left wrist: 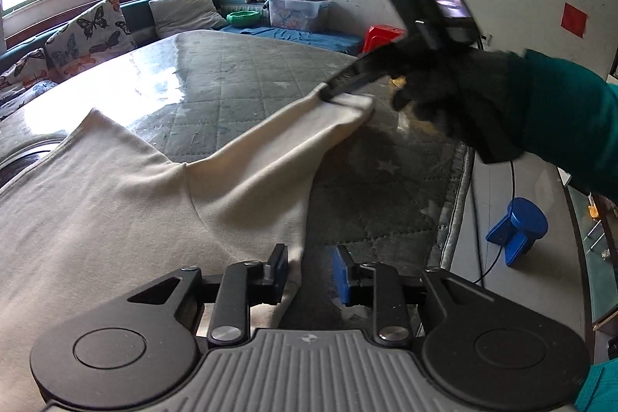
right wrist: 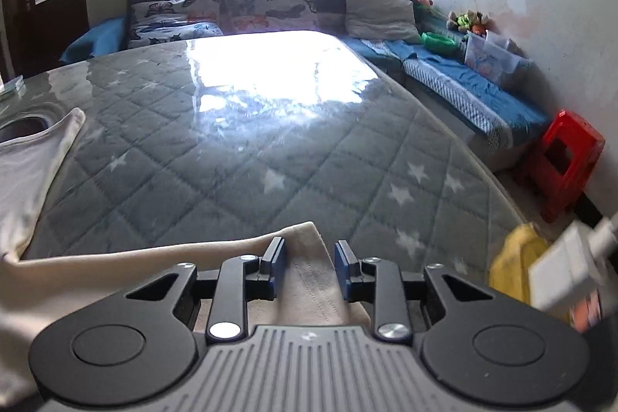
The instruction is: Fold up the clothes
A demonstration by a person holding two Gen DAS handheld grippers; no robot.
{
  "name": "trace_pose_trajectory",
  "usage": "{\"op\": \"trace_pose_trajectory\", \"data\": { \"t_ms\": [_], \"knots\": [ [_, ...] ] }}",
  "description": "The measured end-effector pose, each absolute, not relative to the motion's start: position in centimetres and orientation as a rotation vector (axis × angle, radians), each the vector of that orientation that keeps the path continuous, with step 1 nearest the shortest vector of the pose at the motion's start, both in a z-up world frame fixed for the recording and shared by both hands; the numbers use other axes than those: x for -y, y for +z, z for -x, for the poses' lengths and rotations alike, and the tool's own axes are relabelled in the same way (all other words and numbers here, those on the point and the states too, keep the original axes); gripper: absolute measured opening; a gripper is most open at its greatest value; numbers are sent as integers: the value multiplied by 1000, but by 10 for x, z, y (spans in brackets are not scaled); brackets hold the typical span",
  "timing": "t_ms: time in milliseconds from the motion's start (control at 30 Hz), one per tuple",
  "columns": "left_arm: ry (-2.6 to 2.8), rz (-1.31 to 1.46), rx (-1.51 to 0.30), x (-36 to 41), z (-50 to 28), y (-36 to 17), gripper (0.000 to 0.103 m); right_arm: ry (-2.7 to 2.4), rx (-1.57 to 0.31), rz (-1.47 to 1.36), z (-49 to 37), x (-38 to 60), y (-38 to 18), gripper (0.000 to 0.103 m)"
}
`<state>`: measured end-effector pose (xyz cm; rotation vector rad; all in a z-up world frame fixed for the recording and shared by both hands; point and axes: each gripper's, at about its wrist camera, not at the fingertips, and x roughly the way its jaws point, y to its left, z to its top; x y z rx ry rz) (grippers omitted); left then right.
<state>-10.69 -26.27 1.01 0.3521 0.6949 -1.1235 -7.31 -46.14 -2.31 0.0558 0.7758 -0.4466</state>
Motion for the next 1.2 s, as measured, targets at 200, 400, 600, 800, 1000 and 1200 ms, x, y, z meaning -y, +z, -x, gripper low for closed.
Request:
{"op": "trace_pose_trajectory", "data": {
  "t_ms": [200,400,600,800,1000,1200],
  "knots": [
    [-1128,-350,-681,261,110,9,36,-460,-760,-49,46,468,-26,30],
    [-1090,-311,-662,251,106,20,36,-428,-743,-39,51,463,-17,32],
    [-1036,-276,-646,240,99,30,36,-305,-737,-22,84,434,-4,32],
    [-944,-239,-703,230,80,26,36,-265,-775,-35,95,428,-17,31],
    [-898,-251,-706,225,75,22,36,-377,-745,-72,90,449,-10,32],
    [-857,-254,-722,225,71,17,36,-437,-744,-172,81,471,-21,33]
  ]
}}
